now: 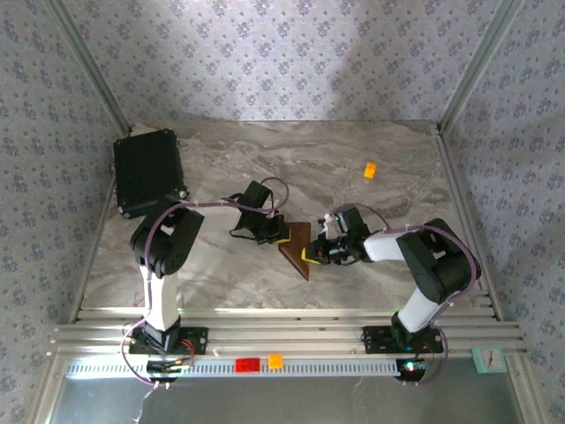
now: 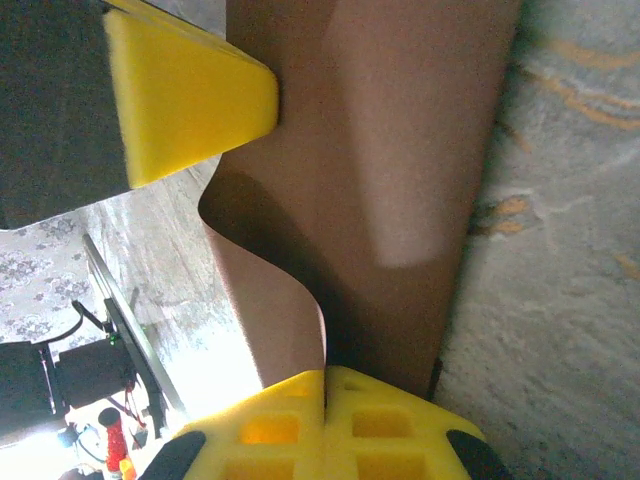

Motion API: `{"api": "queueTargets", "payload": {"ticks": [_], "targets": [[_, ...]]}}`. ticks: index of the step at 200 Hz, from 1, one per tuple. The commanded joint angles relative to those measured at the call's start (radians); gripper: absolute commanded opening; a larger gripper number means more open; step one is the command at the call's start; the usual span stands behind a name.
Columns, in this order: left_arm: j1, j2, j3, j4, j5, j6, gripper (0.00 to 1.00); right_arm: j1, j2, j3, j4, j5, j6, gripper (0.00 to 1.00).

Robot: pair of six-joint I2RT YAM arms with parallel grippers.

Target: Fold a paper plane with a square sheet of paper (pick it up from the middle)

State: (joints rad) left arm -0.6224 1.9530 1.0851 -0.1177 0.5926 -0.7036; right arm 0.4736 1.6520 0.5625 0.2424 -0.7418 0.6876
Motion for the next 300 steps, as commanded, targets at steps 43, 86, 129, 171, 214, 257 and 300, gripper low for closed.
{"api": "queueTargets", "payload": {"ticks": [43,86,129,171,214,257,300], "targets": [[-0.011,-0.007,0.092,-0.116,-0.045,0.029,0.17,-0.004,0.02,-0.006,0.011,-0.027,-0.013,0.0],[-0.01,-0.002,0.192,-0.131,-0.012,0.037,0.19,-0.003,0.039,-0.004,0.032,-0.037,-0.006,0.0],[-0.013,0.066,0.235,-0.153,0.017,0.056,0.18,-0.002,0.041,-0.003,0.035,-0.039,-0.006,0.0],[-0.03,0.123,0.252,-0.183,0.022,0.078,0.15,0.004,0.04,0.007,0.029,-0.043,-0.017,0.0],[-0.036,0.148,0.25,-0.203,-0.001,0.084,0.14,0.019,0.038,0.048,-0.046,-0.038,-0.05,0.0],[-0.037,0.144,0.24,-0.217,-0.019,0.091,0.13,0.022,0.036,0.074,-0.104,-0.022,-0.102,0.0],[-0.039,0.139,0.233,-0.211,-0.022,0.086,0.13,0.022,0.035,0.08,-0.126,-0.006,-0.111,0.0]]}}
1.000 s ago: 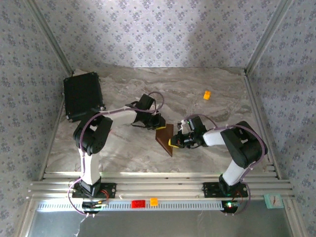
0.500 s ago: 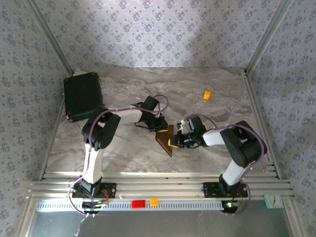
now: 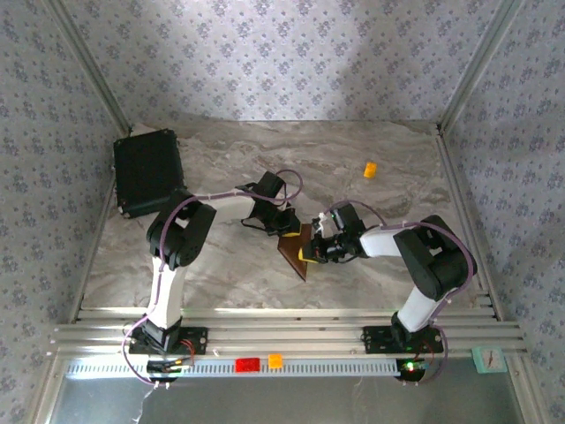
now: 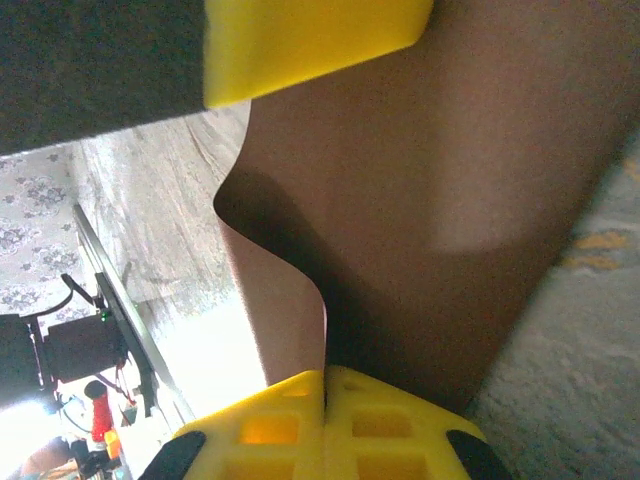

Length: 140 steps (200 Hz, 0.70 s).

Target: Fold a paper plane with a square sheet of paper (pick it up from the middle)

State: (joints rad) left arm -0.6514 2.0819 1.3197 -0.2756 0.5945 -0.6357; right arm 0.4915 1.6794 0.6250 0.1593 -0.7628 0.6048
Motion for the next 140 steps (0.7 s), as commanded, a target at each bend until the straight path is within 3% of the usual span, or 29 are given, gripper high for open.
{"api": "queueTargets", "payload": {"ticks": [1,140], "targets": [[-0.01,0.01,-0.001,-0.053,-0.024,0.018,0.13,0.004,0.007,0.018,-0.043,0.015,-0.028,0.0],[-0.012,0.003,-0.003,-0.048,-0.029,0.012,0.12,0.002,0.005,0.033,-0.086,0.04,-0.051,0.0]]}}
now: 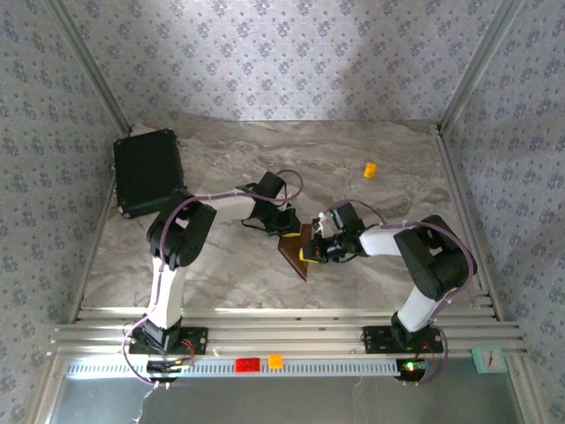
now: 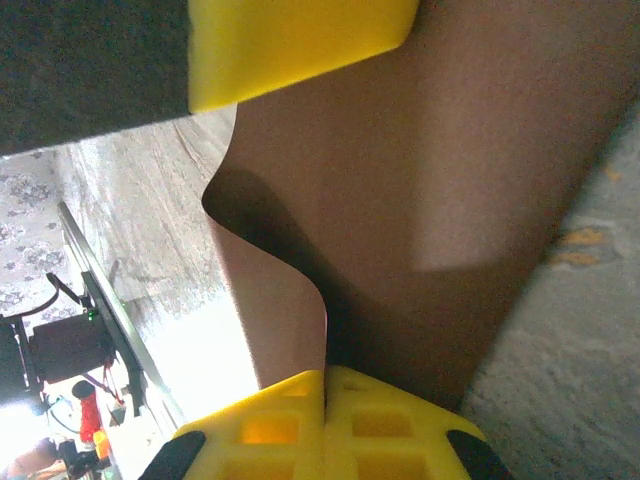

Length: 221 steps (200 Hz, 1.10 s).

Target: Fold a paper plane with a square sheet of paper (pick it up from the middle)

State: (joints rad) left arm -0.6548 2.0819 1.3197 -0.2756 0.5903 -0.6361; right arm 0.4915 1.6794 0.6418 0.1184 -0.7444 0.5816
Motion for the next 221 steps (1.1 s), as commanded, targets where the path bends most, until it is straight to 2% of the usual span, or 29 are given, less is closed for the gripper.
{"api": "queueTargets", "payload": {"ticks": [1,175,221], "targets": [[-0.009,0.003,-0.003,-0.048,-0.025,0.012,0.12,0.002,0.004,0.017,-0.046,0.022,-0.028,0.0],[-0.008,-0.015,0.011,-0.057,-0.029,0.015,0.13,0.012,0.038,-0.01,-0.05,0.057,-0.04,0.0],[-0.008,-0.025,0.051,-0.075,-0.032,0.02,0.18,0.015,0.039,-0.02,-0.046,0.065,-0.039,0.0]]}}
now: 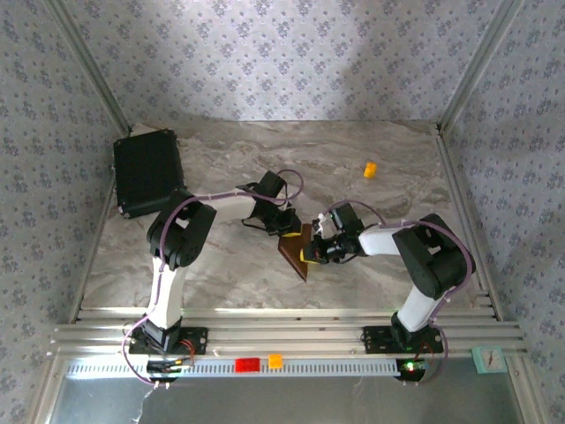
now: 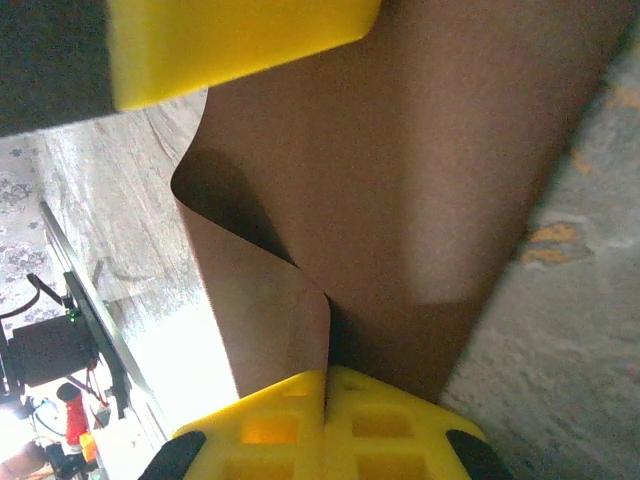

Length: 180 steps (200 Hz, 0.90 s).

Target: Fold a paper plane with a square sheet of paper (pick it up from the middle)

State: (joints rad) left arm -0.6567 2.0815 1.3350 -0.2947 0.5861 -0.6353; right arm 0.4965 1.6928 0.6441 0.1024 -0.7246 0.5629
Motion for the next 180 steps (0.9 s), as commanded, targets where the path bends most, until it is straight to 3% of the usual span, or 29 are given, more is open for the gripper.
{"api": "queueTargets", "payload": {"ticks": [1,51,79,90,130,180], "targets": [[-0.006,-0.025,0.037,-0.056,-0.028,0.018,0.19,0.01,0.025,-0.022,-0.03,0.045,-0.021,0.0],[-0.006,-0.134,0.019,-0.039,-0.086,-0.019,0.34,0.011,0.03,-0.038,-0.002,0.042,-0.009,0.0],[-0.005,-0.228,-0.063,0.004,-0.126,-0.067,0.35,0.013,0.035,-0.038,0.008,0.036,-0.006,0.0],[-0.003,-0.266,-0.113,0.032,-0.132,-0.099,0.32,0.014,0.036,-0.037,0.008,0.037,-0.006,0.0],[-0.008,-0.393,-0.341,0.238,-0.077,-0.289,0.09,0.015,0.036,-0.036,0.009,0.036,-0.005,0.0],[-0.062,-0.432,-0.523,0.437,-0.075,-0.468,0.03,0.017,0.038,-0.038,0.014,0.042,-0.002,0.0]]}}
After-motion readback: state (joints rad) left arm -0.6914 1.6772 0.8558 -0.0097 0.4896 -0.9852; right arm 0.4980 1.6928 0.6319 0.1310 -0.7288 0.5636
